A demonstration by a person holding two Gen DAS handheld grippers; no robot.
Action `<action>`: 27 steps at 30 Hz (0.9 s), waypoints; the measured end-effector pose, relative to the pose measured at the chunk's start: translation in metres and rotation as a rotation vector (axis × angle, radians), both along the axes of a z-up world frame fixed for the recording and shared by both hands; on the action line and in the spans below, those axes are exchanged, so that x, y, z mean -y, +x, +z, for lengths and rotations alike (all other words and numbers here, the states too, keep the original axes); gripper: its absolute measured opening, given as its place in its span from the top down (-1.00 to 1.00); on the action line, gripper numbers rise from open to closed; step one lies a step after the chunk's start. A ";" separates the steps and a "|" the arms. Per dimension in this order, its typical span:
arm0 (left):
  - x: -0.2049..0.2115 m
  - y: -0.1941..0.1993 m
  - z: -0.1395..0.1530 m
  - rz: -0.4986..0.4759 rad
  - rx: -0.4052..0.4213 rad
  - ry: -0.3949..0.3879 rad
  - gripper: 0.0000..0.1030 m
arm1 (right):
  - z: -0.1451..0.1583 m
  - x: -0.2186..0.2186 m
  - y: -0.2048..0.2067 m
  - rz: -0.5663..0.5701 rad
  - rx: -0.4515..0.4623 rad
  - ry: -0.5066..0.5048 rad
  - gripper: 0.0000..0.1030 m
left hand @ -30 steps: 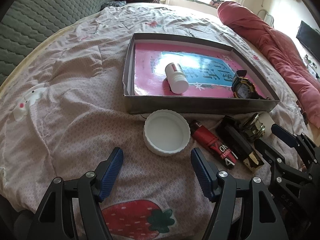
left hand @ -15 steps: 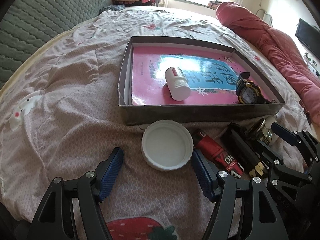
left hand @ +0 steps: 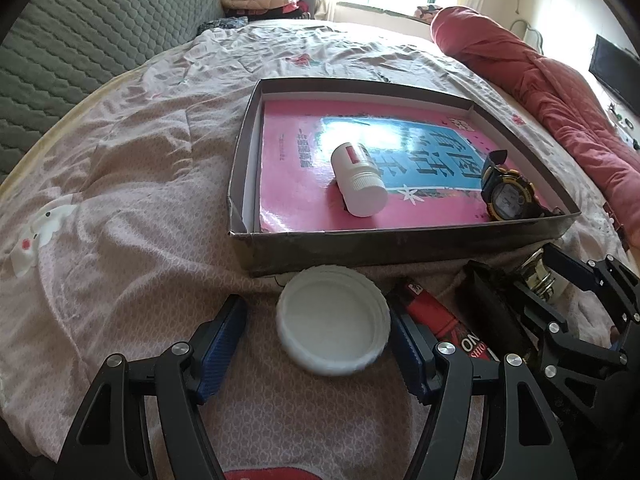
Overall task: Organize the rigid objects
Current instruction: 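Close the left gripper on the white round lid while the right gripper grasps the chrome knob, then lift the lid with the left gripper while the right gripper lifts the chrome knob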
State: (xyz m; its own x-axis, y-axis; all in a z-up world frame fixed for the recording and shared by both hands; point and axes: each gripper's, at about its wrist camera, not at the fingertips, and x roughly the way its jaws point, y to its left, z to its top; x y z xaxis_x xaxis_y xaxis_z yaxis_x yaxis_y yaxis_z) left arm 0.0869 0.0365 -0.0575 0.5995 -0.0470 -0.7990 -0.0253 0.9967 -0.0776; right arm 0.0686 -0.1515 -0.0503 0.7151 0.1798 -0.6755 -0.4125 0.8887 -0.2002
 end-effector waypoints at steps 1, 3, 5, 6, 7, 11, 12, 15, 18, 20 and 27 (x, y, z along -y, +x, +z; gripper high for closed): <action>0.000 0.000 -0.001 0.001 0.001 0.002 -0.39 | 0.000 0.000 0.001 0.006 -0.005 0.008 0.07; 0.000 0.001 -0.002 0.001 0.004 0.006 -0.39 | 0.000 -0.001 0.001 0.015 -0.009 0.015 0.18; 0.001 0.002 -0.003 -0.001 0.009 0.015 -0.39 | 0.001 0.001 0.000 0.023 -0.013 0.029 0.18; 0.001 0.002 -0.003 -0.002 0.012 0.017 -0.39 | 0.002 0.002 0.000 0.027 -0.020 0.044 0.18; 0.002 0.002 -0.003 -0.003 0.015 0.018 -0.39 | 0.003 0.004 0.000 0.028 -0.026 0.061 0.18; 0.001 0.001 -0.002 -0.005 0.021 0.013 -0.32 | 0.007 0.012 0.001 0.014 -0.036 0.111 0.18; -0.001 0.001 -0.002 -0.001 0.024 0.008 -0.25 | 0.008 0.014 0.002 0.010 -0.038 0.121 0.18; -0.006 0.000 0.000 0.012 0.027 -0.009 -0.05 | 0.011 0.020 0.004 -0.008 -0.041 0.158 0.18; -0.011 0.000 0.001 0.018 0.026 -0.038 -0.01 | 0.011 0.025 0.006 -0.021 -0.051 0.187 0.18; -0.012 -0.001 0.001 0.021 0.028 -0.041 0.00 | 0.012 0.027 0.006 -0.025 -0.048 0.196 0.18; -0.018 -0.010 0.011 0.039 0.050 -0.040 0.00 | 0.015 0.030 0.003 -0.018 -0.043 0.218 0.18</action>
State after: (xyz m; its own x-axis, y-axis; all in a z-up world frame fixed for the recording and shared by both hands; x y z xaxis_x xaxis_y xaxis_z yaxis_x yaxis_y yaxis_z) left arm 0.0773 0.0540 -0.0464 0.6407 -0.0539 -0.7659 -0.0591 0.9911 -0.1192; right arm 0.0720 -0.1813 -0.0351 0.6906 0.3128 -0.6521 -0.4007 0.9161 0.0151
